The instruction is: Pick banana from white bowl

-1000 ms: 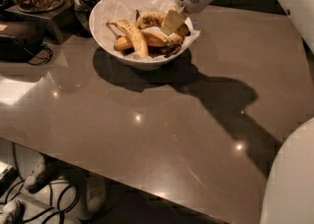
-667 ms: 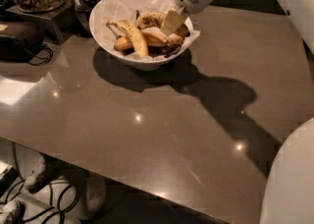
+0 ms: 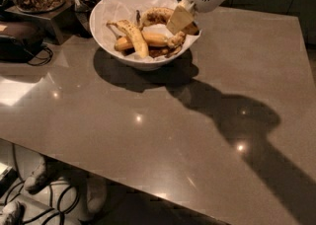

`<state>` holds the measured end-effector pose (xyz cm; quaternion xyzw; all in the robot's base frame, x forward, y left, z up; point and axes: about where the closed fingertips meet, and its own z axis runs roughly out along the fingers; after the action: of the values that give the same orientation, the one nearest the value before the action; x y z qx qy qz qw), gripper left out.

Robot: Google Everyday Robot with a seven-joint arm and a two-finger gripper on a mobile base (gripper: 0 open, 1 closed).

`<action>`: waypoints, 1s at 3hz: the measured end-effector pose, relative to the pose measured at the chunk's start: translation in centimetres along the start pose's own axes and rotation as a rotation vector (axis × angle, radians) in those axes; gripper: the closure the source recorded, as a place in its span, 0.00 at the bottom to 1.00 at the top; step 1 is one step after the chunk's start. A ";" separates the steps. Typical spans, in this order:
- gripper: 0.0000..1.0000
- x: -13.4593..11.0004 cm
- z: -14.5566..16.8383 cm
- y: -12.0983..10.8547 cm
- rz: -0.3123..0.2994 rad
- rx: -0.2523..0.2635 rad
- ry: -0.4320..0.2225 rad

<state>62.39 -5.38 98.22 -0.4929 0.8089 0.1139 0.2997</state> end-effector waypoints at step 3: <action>1.00 1.3 -4.3 5.7 0.016 -0.053 0.006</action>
Offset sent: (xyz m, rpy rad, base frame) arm -0.0089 0.0116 0.0057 -0.0206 -0.0061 0.0621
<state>55.38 -5.65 100.23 -0.4946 0.8103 0.1359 0.2832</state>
